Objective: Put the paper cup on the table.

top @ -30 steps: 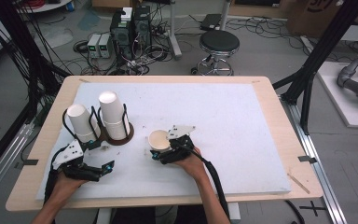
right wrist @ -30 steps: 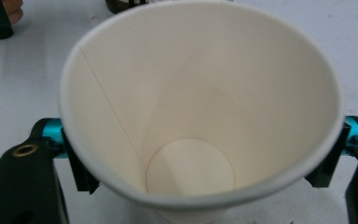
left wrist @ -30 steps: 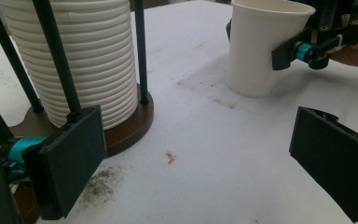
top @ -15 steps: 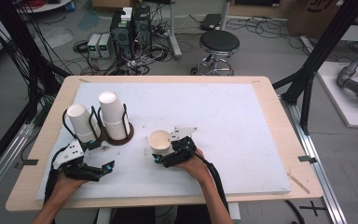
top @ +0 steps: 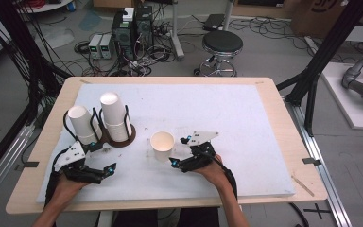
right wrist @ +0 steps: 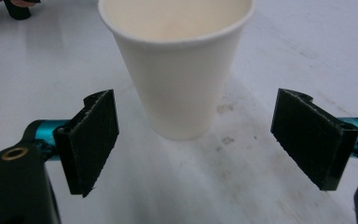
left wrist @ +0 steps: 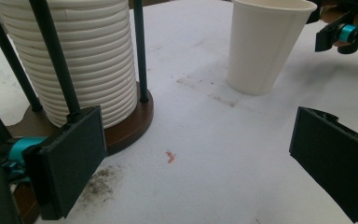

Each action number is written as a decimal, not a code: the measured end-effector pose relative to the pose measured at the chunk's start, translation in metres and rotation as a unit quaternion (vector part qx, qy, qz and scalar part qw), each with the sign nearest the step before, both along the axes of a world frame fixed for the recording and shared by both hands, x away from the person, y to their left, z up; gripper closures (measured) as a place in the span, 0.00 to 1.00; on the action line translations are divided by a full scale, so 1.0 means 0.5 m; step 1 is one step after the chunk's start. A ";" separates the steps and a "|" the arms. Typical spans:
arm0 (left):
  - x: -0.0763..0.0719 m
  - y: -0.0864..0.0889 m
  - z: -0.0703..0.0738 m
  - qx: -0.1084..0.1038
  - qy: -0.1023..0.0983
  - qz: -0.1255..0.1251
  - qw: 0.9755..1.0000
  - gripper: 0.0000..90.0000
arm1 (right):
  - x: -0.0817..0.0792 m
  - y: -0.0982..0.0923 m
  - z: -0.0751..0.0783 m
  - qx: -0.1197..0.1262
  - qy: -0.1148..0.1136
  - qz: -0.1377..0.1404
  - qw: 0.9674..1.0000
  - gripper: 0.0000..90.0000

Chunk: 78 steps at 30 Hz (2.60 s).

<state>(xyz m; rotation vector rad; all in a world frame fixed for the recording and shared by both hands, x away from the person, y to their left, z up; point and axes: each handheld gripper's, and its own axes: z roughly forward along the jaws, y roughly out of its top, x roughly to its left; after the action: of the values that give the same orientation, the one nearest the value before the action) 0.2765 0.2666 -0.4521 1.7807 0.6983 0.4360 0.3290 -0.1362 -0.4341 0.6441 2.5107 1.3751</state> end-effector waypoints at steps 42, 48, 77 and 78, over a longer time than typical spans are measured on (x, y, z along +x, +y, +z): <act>-0.001 0.007 -0.001 -0.018 0.003 0.031 0.999 0.04 | -0.026 -0.199 -0.032 0.054 -0.015 -0.150 0.987 0.17; -0.004 0.007 -0.001 -0.019 -0.004 0.036 0.999 0.04 | -0.029 -0.205 -0.033 0.071 -0.014 -0.158 0.985 0.17; -0.003 0.006 -0.001 -0.016 -0.002 0.040 0.999 0.04 | -0.035 -0.204 -0.034 0.070 -0.033 -0.156 0.985 0.17; -0.003 0.006 -0.001 -0.016 -0.002 0.040 0.999 0.04 | -0.035 -0.204 -0.034 0.070 -0.032 -0.157 0.985 0.17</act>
<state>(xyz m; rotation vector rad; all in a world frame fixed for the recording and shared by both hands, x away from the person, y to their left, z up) 0.2750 0.2698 -0.4526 1.7259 0.7712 0.4785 0.3113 -0.2384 -0.4510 0.9578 2.1615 1.4335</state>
